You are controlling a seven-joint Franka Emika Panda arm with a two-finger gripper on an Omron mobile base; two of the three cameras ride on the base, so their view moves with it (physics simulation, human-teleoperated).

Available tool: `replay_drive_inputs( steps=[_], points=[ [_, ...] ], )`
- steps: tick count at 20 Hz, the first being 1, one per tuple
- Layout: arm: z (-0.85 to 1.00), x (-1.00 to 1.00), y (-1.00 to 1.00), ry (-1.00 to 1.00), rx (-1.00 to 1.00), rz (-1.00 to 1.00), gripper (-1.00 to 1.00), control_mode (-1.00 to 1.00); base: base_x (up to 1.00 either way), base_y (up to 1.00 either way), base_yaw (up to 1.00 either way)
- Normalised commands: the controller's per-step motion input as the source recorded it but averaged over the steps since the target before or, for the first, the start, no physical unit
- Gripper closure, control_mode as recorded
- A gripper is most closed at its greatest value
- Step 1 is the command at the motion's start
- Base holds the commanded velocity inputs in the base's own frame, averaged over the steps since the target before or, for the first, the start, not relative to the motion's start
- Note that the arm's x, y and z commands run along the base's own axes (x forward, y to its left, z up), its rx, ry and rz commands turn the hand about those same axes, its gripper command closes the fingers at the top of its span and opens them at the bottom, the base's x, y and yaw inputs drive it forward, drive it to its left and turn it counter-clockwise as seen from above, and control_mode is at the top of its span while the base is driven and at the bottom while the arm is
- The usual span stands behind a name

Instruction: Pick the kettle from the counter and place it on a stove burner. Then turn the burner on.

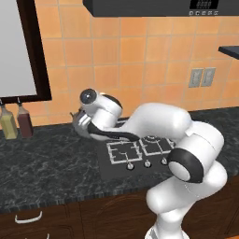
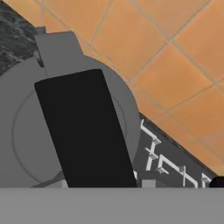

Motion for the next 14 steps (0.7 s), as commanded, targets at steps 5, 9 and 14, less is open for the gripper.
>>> replay_drive_inputs(
  steps=[5,9,14],
  points=[
    [0.05,0.61,-1.0,0.35,0.04,-0.02,1.0,-1.0,0.0,0.0,0.0],
    [-0.03,0.28,-0.33,0.18,0.0,-0.07,1.0,-1.0,0.0,0.0,0.0],
    [-0.25,0.05,-0.18,0.1,-0.01,0.0,1.0,-1.0,0.0,0.0,0.0]
  ],
)
